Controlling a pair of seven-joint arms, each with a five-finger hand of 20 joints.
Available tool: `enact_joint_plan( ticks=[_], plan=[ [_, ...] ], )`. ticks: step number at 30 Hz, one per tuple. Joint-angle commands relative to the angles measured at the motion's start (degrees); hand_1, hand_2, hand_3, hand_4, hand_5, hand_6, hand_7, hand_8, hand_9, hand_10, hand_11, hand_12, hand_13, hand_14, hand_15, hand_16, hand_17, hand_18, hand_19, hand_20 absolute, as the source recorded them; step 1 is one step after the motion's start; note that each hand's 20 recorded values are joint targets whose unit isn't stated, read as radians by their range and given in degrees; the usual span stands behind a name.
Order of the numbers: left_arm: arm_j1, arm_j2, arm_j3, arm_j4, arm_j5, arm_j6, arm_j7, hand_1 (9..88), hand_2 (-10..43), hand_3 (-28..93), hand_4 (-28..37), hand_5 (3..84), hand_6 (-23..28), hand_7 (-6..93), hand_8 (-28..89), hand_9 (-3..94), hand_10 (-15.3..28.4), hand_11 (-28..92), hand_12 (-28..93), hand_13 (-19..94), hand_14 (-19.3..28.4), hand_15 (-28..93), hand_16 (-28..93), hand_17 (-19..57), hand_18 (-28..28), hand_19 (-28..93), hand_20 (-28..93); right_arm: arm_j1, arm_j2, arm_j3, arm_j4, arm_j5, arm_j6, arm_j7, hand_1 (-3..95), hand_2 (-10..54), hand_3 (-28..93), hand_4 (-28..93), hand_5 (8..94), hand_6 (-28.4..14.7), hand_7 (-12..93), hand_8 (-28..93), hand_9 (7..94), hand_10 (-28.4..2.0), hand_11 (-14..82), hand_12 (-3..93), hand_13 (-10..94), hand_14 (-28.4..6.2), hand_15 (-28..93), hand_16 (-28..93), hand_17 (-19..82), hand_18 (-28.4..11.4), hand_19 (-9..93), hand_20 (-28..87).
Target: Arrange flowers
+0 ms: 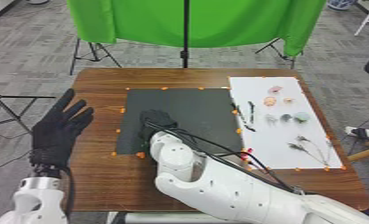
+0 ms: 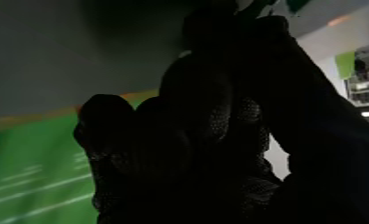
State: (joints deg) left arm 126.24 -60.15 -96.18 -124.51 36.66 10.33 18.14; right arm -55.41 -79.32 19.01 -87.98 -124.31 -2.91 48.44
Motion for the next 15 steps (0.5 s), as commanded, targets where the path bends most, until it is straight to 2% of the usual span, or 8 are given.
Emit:
enact_joint_plan(
  ticks=[1,3,5,8,10,11,12,15],
  plan=[
    [1.18,2.53,0.94,-0.28,-1.84,1.61,3.53,23.4,6.9,80,-25.7,34.7,7.5,4.1,-6,29.6,18.8,7,16,19,25.9,30,0,-10.2,28.4,48,11,1.02,-1.26,-1.57,-0.56,0.01,-0.56,-1.41,50.8,-4.7,59,-16,83.6,-2.9,31,7,85.0,-11.5,58.1,25.7,82,-7.4,78,25,50,-21.9,93,42],
    [1.31,2.98,1.26,-0.36,-2.29,2.18,4.3,23.5,6.9,80,-25.6,34.8,7.6,4.1,-6,29.5,19.0,6,17,19,25.9,27,1,-10.4,28.4,47,11,1.19,-1.59,-1.55,-0.65,0.07,-0.47,-2.08,48.5,-1.6,59,-16,84.8,-2.3,29,2,85.3,-11.5,58.0,25.7,82,-7.6,78,25,50,-21.9,93,42],
    [1.84,2.71,1.11,-0.66,-2.22,2.32,4.16,23.6,7.0,80,-25.2,34.8,7.6,4.0,-6,29.2,18.9,5,17,19,25.7,23,4,-10.5,28.4,46,12,0.5,-1.74,-1.05,-0.93,-1.12,-0.78,-2.77,47.1,1.2,57,-15,85.3,-1.4,29,-9,85.3,-11.5,57.7,26.0,82,-7.8,78,25,50,-22.0,93,42],
    [2.29,2.56,0.93,-0.82,-2.15,2.53,4.14,23.8,7.2,80,-25.1,34.8,7.7,3.9,-6,29.0,18.8,3,19,19,25.4,19,6,-10.6,28.4,45,13,0.5,-1.23,-0.86,-1.71,-2.86,-1.37,-2.83,43.0,2.5,55,-14,84.7,-1.0,26,-12,85.0,-12.0,56.4,26.0,81,-8.3,78,25,49,-22.3,93,42],
    [2.51,1.53,0.52,-0.88,-1.54,1.92,2.55,23.8,7.2,80,-25.0,34.7,7.8,3.8,-6,28.9,18.8,3,19,19,25.3,19,7,-10.6,28.4,45,14,0.14,-0.02,-1.64,-2.12,-8.65,-0.54,-1.75,40.4,1.5,56,-13,84.5,-1.2,25,-12,84.9,-12.2,56.0,25.9,81,-8.4,78,25,49,-22.5,93,41],
    [1.06,0.55,0.36,-0.17,-0.64,0.36,-0.47,23.8,7.2,80,-25.0,34.6,7.8,3.8,-6,29.0,18.8,3,19,19,25.3,20,7,-10.5,28.4,46,14,-0.93,1.19,-1.05,-2.4,-13.47,-1.26,-1.48,39.3,1.1,55,-13,84.6,-1.3,25,-12,85.1,-12.4,55.8,25.7,81,-8.5,77,25,49,-22.9,93,41],
    [1.16,1.63,0.78,0.06,-1.37,0.56,1.71,23.8,7.2,80,-25.0,34.5,7.8,3.7,-6,29.0,18.7,3,19,19,25.3,21,7,-10.5,28.4,46,14,2.37,2.75,-4.08,-2.78,-12.71,-0.17,0.11,39.0,0.9,55,-13,85.1,-1.4,25,-12,85.3,-12.4,55.6,25.5,81,-8.5,77,25,49,-23.2,93,41],
    [3.72,-0.58,-0.53,-0.91,-0.87,1.06,0.43,23.8,7.2,80,-25.0,34.3,7.7,3.6,-6,29.2,18.5,6,18,19,25.9,31,3,-9.9,28.4,47,15,-0.67,5.47,-0.61,-5.67,-14.13,-0.62,-1.1,36.6,-0.8,58,-13,87.7,-1.7,24,-12,87.8,-12.2,55.1,24.8,83,-8.5,78,24,51,-23.7,93,42]
  ],
)
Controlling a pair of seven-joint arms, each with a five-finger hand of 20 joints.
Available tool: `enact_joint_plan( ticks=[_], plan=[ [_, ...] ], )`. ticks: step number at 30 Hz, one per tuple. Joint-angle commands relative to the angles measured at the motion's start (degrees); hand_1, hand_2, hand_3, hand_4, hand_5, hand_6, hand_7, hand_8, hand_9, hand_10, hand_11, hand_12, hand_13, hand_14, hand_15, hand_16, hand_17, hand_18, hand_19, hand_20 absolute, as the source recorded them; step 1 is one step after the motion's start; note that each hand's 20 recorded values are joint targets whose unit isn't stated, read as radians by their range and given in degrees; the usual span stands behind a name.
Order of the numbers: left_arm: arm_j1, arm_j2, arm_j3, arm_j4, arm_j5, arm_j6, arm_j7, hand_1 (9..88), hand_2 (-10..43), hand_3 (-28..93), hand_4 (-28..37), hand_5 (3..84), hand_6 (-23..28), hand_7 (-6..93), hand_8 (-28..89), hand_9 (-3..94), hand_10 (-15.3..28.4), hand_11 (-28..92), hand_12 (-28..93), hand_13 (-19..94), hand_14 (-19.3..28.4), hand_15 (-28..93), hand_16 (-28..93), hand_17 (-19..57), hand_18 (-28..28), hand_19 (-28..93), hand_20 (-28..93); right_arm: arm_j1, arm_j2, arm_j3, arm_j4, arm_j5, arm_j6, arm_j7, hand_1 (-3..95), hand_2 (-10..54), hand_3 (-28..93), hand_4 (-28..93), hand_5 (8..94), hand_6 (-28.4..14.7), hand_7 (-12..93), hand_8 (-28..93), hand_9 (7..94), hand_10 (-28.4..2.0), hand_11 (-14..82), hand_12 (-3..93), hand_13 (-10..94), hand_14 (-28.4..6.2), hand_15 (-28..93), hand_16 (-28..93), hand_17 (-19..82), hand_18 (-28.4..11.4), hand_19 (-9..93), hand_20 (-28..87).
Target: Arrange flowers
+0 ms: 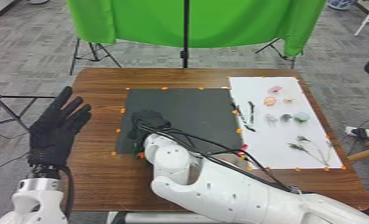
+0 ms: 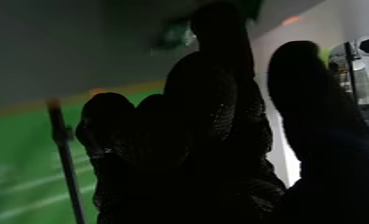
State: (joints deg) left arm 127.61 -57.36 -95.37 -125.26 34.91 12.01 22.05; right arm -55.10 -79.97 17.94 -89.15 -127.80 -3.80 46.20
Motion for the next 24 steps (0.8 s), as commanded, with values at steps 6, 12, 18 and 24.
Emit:
enact_joint_plan(
  ticks=[6,12,18,24],
  plan=[
    [6.54,-4.88,-2.97,-1.01,0.4,-0.16,-3.08,23.9,6.9,80,-24.8,34.9,7.4,5.1,-7,31.0,19.1,15,14,20,26.8,46,-5,-9.1,28.4,50,14,-4.71,13.69,6.35,-12.69,-8.91,4.19,4.61,28.9,-3.5,69,-20,91.4,-1.7,23,-11,90.3,-12.5,54.6,25.0,85,-8.6,78,24,52,-24.7,93,45],
    [9.15,-5.04,-3.36,-1.14,-0.56,0.06,-1.61,23.8,6.6,80,-25.1,35.2,7.4,6.4,-7,31.6,19.4,19,13,20,27.2,51,-7,-8.9,28.4,51,14,-11.97,23.23,15.12,-22.39,-6.61,10.18,9.58,27.7,-3.9,72,-24,90.8,-2.4,21,-11,89.8,-13.3,52.5,25.0,84,-9.8,77,24,50,-25.7,93,43],
    [10.09,-4.4,-2.19,-0.77,-1.17,0.12,0.24,23.7,6.4,80,-25.6,35.4,7.3,7.5,-8,31.7,19.5,20,12,20,27.4,53,-8,-8.9,28.4,52,13,-25.97,35.03,29.16,-31.73,-7.46,17.34,13.37,29.3,-2.2,72,-24,87.0,-3.2,19,-11,86.7,-14.2,48.6,23.8,81,-10.9,74,23,45,-26.1,93,35],
    [10.58,-4.11,-1.59,-0.67,-1.7,0.03,1.14,23.6,6.3,81,-25.8,35.5,7.4,8.2,-8,31.7,19.6,21,12,20,27.4,53,-9,-8.9,28.4,52,13,-40.63,41.47,44.29,-33.88,-9.89,21.38,18.66,31.4,-2.5,72,-24,79.1,-3.9,17,-11,81.3,-15.3,44.7,21.4,75,-11.4,74,21,40,-25.4,93,29]
  ],
)
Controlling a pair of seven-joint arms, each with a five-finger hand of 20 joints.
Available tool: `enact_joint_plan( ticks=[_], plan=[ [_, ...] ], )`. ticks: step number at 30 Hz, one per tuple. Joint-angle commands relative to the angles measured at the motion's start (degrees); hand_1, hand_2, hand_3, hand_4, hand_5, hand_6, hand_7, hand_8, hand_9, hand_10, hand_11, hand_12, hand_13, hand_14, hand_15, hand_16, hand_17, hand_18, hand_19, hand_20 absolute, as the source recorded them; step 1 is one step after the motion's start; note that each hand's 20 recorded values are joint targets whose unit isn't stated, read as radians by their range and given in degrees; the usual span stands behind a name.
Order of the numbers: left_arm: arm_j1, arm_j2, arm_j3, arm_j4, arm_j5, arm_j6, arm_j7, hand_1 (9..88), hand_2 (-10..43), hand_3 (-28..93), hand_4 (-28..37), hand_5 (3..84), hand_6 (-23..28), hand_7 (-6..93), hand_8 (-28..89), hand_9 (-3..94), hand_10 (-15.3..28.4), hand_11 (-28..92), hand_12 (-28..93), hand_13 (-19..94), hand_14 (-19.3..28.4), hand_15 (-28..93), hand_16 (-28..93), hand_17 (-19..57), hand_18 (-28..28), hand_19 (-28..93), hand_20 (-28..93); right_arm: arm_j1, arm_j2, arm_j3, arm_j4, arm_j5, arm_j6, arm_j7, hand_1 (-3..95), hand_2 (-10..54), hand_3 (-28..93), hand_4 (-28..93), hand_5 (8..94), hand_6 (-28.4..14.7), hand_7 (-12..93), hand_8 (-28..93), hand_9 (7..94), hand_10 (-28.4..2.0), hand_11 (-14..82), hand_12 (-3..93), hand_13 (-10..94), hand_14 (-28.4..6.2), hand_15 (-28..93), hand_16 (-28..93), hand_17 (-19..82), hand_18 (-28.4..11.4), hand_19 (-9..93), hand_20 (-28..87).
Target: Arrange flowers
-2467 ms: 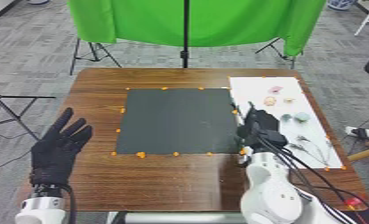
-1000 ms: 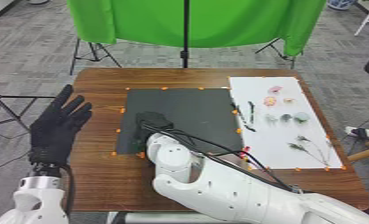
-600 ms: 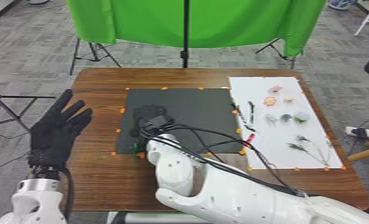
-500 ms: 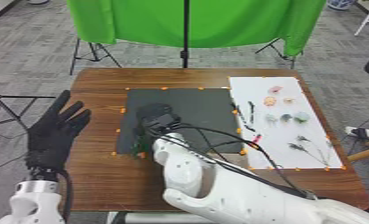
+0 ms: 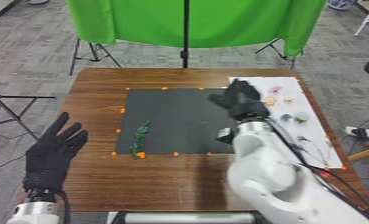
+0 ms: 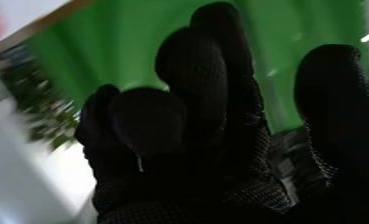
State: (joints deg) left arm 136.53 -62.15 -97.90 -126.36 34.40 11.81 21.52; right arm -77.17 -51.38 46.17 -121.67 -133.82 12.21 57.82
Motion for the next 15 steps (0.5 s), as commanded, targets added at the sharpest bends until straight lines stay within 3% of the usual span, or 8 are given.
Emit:
enact_joint_plan(
  ticks=[1,3,4,7,11,15],
  plan=[
    [1.56,0.47,0.74,0.46,-0.95,0.12,1.41,23.6,6.3,81,-25.9,35.5,7.4,8.3,-8,31.7,19.6,21,12,20,27.5,53,-9,-8.9,28.4,52,13,-20.0,13.35,17.89,-1.02,-3.27,5.71,8.01,31.6,-2.7,72,-24,77.7,-3.9,17,-11,80.2,-15.3,44.3,21.2,74,-11.4,74,21,39,-25.2,93,27],
    [1.45,1.22,1.09,0.57,-1.62,0.78,2.0,23.7,6.3,81,-25.9,35.5,7.4,8.3,-8,31.6,19.6,22,11,20,27.5,54,-9,-8.9,28.4,52,13,-22.4,13.93,20.94,-0.02,-1.6,6.26,9.91,32.0,-3.2,73,-24,73.5,-4.3,16,-12,77.2,-16.1,43.8,20.7,71,-12.0,75,20,37,-25.0,93,25],
    [1.64,1.35,0.98,0.46,-1.81,0.82,1.99,23.7,6.3,81,-26.0,35.5,7.4,8.4,-8,31.6,19.6,22,11,20,27.5,54,-9,-8.9,28.4,52,13,-22.88,13.69,22.3,0.19,-0.62,2.41,10.82,32.1,-3.2,73,-24,72.1,-4.6,16,-12,76.2,-16.4,44.1,20.7,70,-12.3,75,20,37,-25.0,93,24],
    [0.7,0.73,0.8,0.78,-0.98,-0.11,1.08,23.7,6.2,81,-26.1,35.5,7.4,8.5,-8,31.6,19.6,22,11,20,27.5,54,-10,-8.9,28.4,53,12,-23.59,14.84,22.68,1.89,-1.11,1.15,12.65,32.2,-3.6,74,-24,69.6,-5.8,15,-12,74.4,-17.1,45.2,20.4,68,-13.2,76,19,35,-25.6,93,24],
    [0.19,1.37,1.12,0.95,-1.54,0.28,1.65,23.7,6.2,81,-26.2,35.5,7.4,8.6,-9,31.6,19.6,22,11,20,27.5,54,-10,-8.9,28.4,53,12,-25.4,15.34,23.68,2.8,0.55,-3.18,12.62,33.0,-4.4,74,-24,66.5,-6.4,14,-11,72.0,-18.0,46.4,20.2,67,-13.7,77,18,33,-26.4,93,23],
    [-0.27,0.69,1.01,0.95,-1.05,-0.05,0.95,23.7,6.2,81,-26.2,35.5,7.4,8.6,-9,31.6,19.6,22,11,20,27.5,54,-10,-8.8,28.4,53,12,-26.69,15.72,24.31,3.41,1.88,-6.43,13.53,33.2,-5.7,74,-24,62.9,-6.7,12,-11,69.2,-18.7,46.5,19.5,65,-14.4,77,18,32,-26.6,93,22]
  ],
)
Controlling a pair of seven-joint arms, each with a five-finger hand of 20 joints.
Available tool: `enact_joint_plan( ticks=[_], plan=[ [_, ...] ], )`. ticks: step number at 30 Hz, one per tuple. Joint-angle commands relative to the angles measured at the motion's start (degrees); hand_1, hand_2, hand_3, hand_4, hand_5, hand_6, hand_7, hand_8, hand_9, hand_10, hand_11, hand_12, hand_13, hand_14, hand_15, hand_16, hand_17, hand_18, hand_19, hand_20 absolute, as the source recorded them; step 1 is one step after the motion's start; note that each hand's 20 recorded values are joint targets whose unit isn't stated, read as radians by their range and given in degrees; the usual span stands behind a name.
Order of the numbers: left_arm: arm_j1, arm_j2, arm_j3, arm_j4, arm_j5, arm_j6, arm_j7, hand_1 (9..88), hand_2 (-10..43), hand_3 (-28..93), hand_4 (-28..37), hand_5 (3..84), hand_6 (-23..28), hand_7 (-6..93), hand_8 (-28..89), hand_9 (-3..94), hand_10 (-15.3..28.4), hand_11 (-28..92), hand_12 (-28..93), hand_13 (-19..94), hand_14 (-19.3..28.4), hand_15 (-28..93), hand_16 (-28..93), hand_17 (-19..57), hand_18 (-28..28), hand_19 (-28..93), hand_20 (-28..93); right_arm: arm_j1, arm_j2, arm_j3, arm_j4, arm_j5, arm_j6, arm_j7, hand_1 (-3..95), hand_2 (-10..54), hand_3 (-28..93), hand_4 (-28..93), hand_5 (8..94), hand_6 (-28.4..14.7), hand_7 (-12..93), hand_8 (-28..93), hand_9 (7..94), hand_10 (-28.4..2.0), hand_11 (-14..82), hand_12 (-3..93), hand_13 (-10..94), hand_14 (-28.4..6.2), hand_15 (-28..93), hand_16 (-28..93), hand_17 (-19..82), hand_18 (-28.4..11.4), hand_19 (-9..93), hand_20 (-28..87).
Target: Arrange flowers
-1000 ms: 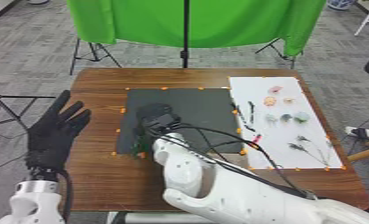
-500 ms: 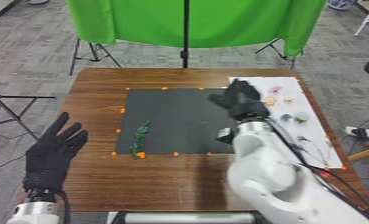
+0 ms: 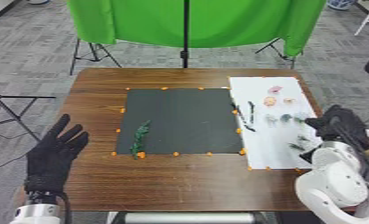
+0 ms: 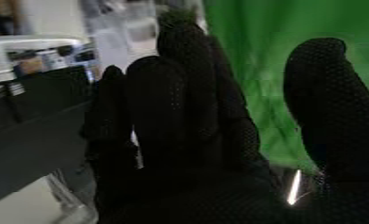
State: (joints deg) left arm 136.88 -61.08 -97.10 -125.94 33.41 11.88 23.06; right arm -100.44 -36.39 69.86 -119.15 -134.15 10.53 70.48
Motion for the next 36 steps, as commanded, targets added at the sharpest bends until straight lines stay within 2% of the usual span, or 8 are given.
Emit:
enact_joint_plan(
  ticks=[1,4,12,19,22,25,32,36],
  plan=[
    [-0.56,-0.15,0.28,0.53,-0.16,-0.14,-0.26,23.7,6.2,81,-26.2,35.5,7.4,8.6,-9,31.6,19.6,22,11,20,27.5,54,-10,-8.8,28.4,53,12,-4.0,0.84,1.11,1.09,2.13,-5.35,0.78,33.2,-5.9,74,-24,62.3,-6.7,12,-11,69.0,-18.7,46.5,19.4,65,-14.5,77,18,32,-26.6,93,21],
    [-0.29,0.85,0.55,0.33,-0.85,0.51,0.84,23.6,6.2,81,-26.2,35.5,7.4,8.6,-9,31.6,19.6,22,11,20,27.5,54,-10,-8.9,28.4,53,12,-5.81,1.47,2.27,0.77,2.42,-5.79,0.75,33.5,-6.8,75,-24,61.2,-6.8,12,-11,67.4,-19.1,46.6,19.1,64,-15.2,77,17,30,-27.1,92,20],
    [-0.13,0.77,0.55,0.26,-1.16,0.88,0.75,23.7,6.2,81,-26.2,35.5,7.4,8.7,-9,31.6,19.7,22,11,20,27.4,54,-10,-8.8,28.4,53,12,-3.79,3.22,-0.96,4.19,3.76,-8.14,0.65,35.1,-8.3,74,-24,61.4,-6.3,12,-11,66.9,-19.1,46.9,18.4,63,-15.6,78,16,30,-27.7,92,20],
    [-0.31,0.97,0.76,0.39,-1.37,0.89,1.04,23.7,6.2,81,-26.2,35.4,7.4,8.7,-9,31.7,19.7,22,11,20,27.5,54,-10,-8.9,28.4,54,11,1.78,4.38,-8.01,8.49,1.2,-7.59,0.48,41.5,-9.2,74,-26,69.9,-3.9,14,-11,72.8,-16.5,47.3,19.1,67,-13.3,77,17,32,-26.8,92,21],
    [-0.16,0.9,0.77,0.22,-1.35,1.12,1.14,23.7,6.2,81,-26.3,35.5,7.4,8.6,-9,31.7,19.7,22,11,20,27.5,54,-10,-8.9,28.4,54,11,3.5,4.35,-9.77,9.71,-1.2,-6.54,1.19,49.6,-9.5,69,-28,78.7,-3.1,16,-1,78.5,-13.8,46.0,21.4,71,-11.2,76,18,34,-25.7,92,22],
    [0.12,0.81,0.49,0.07,-1.23,1.14,1.02,23.7,6.2,81,-26.2,35.4,7.4,8.7,-9,31.7,19.7,23,11,20,27.5,54,-10,-8.9,28.4,54,11,2.49,4.44,-8.45,8.1,-1.98,-5.79,1.16,54.8,-9.1,67,-28,85.3,-2.0,18,4,85.3,-11.7,45.3,21.1,76,-8.8,74,20,37,-24.9,93,24],
    [0.92,0.13,-0.49,-0.31,-0.88,1.08,0.59,23.7,6.2,81,-26.2,35.5,7.4,8.7,-9,31.7,19.7,23,11,20,27.6,54,-10,-8.9,28.4,54,11,1.28,3.1,-5.81,-0.37,-6.33,-4.3,-0.59,55.8,-9.5,69,-28,88.4,-2.4,18,6,89.3,-11.7,46.1,22.1,80,-8.1,74,22,40,-25.3,93,32],
    [2.25,0.78,-1.17,-0.82,-1.49,2.12,1.7,23.7,6.2,81,-26.2,35.5,7.4,8.8,-9,31.7,19.7,23,11,20,27.6,55,-10,-8.9,28.4,54,11,8.37,-0.24,-11.94,-4.13,-7.67,-4.85,-3.59,56.0,-9.5,71,-28,89.6,-3.4,17,8,90.5,-11.6,45.9,22.4,81,-8.4,75,22,41,-25.5,93,35]
  ],
)
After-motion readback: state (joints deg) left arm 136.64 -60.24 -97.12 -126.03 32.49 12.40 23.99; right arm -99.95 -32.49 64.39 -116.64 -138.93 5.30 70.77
